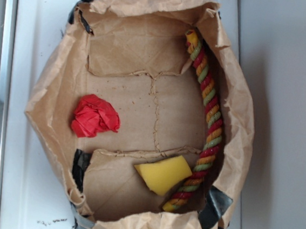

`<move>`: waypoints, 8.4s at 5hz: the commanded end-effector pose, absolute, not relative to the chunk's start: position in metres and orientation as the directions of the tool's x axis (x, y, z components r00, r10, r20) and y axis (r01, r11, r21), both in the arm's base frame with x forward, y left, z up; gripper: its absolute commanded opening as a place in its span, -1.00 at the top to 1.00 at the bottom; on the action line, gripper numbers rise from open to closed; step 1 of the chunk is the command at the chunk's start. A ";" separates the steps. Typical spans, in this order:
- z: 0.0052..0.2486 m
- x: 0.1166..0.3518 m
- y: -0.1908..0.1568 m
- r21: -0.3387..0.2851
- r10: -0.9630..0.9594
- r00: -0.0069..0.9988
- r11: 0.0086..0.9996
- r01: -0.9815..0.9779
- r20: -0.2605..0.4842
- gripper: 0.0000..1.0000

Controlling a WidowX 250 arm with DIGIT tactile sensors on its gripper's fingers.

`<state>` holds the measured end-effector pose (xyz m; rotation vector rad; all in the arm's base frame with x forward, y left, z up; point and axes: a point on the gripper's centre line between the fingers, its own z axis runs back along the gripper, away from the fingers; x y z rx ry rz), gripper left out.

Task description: Grab the red paper.

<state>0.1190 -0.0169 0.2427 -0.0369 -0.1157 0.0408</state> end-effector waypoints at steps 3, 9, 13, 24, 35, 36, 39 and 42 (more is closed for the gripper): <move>0.227 0.177 0.009 -0.030 0.140 0.985 0.990 -0.138 0.095 -1.00; 0.115 0.266 0.023 0.000 0.074 0.993 0.997 -0.074 0.096 -1.00; 0.090 0.262 -0.007 -0.004 -0.001 0.998 1.000 0.001 0.056 -1.00; 0.039 0.267 0.046 0.030 0.111 0.991 0.994 -0.109 -0.069 -1.00; 0.082 0.252 0.018 -0.037 0.092 0.996 0.995 -0.092 0.001 1.00; 0.090 0.259 0.021 -0.049 0.116 0.993 0.992 -0.114 0.025 1.00; 0.096 0.261 0.029 -0.072 0.136 0.990 0.989 -0.132 0.049 -1.00; 0.079 0.262 0.028 -0.065 0.115 0.993 0.991 -0.113 0.027 -1.00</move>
